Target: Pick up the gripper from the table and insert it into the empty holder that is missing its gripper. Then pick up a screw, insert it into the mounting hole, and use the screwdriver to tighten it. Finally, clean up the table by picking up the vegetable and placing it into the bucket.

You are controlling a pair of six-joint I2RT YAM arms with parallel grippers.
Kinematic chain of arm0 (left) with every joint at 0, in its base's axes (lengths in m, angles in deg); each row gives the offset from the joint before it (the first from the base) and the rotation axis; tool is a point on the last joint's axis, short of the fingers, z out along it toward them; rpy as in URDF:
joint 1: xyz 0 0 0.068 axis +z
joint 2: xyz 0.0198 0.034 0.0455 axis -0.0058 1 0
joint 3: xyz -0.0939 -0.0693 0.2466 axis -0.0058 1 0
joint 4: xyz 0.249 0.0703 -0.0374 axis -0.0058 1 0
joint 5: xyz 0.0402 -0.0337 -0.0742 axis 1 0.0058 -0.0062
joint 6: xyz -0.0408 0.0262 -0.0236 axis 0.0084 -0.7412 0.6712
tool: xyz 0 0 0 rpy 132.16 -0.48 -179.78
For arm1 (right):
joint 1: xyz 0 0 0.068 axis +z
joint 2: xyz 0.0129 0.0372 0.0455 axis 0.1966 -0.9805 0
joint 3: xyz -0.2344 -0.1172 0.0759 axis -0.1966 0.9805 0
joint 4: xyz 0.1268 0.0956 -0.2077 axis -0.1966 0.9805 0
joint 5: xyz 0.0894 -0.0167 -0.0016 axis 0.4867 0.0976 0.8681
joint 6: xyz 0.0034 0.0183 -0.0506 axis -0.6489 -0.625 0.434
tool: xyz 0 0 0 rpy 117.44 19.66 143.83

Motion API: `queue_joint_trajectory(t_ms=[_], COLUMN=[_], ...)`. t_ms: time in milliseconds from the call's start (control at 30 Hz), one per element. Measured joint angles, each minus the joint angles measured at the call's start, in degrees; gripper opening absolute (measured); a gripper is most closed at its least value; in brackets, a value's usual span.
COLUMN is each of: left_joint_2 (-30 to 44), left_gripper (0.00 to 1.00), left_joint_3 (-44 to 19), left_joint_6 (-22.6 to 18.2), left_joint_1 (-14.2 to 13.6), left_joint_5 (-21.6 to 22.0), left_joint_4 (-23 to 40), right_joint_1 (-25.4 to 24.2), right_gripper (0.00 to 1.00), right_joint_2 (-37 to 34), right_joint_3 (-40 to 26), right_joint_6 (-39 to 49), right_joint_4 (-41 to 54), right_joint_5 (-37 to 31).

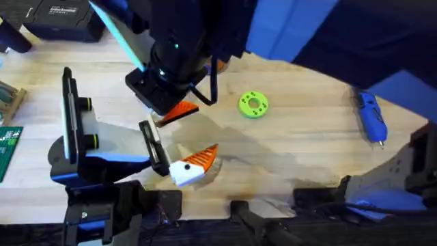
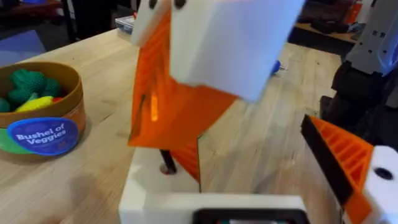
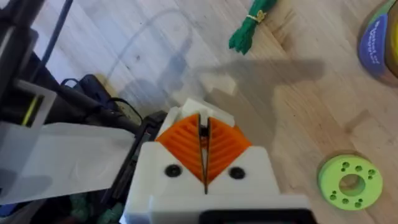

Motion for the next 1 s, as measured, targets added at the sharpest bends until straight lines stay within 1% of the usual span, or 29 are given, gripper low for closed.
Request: queue_joint_trajectory(t_ms=[400,633,1000], left_joint_2=[0.0,-0.01,0.0], left_gripper=[0.985,0.986,0.985], left_joint_3=[0.0,0.0,0.0], left_joint_6=[-0.13,-0.24,0.05], left_joint_1=[0.0,0.0,-0.02], left_joint_5=[0.02,0.04,-0.41], left_joint_4=[0.0,0.0,0.08], right_joint_1=[0.0,0.01,0.02], right_gripper=[0.007,0.007,0.007], right_joint_2=[0.0,-0.38,-0.37], right_joint_3=[0.0,0.01,-0.13], right_joint_6=[0.0,0.0,0.0], right_joint_4=[0.07,0.09,1.84], right_joint_5=[-0.48,-1.95,-1.36])
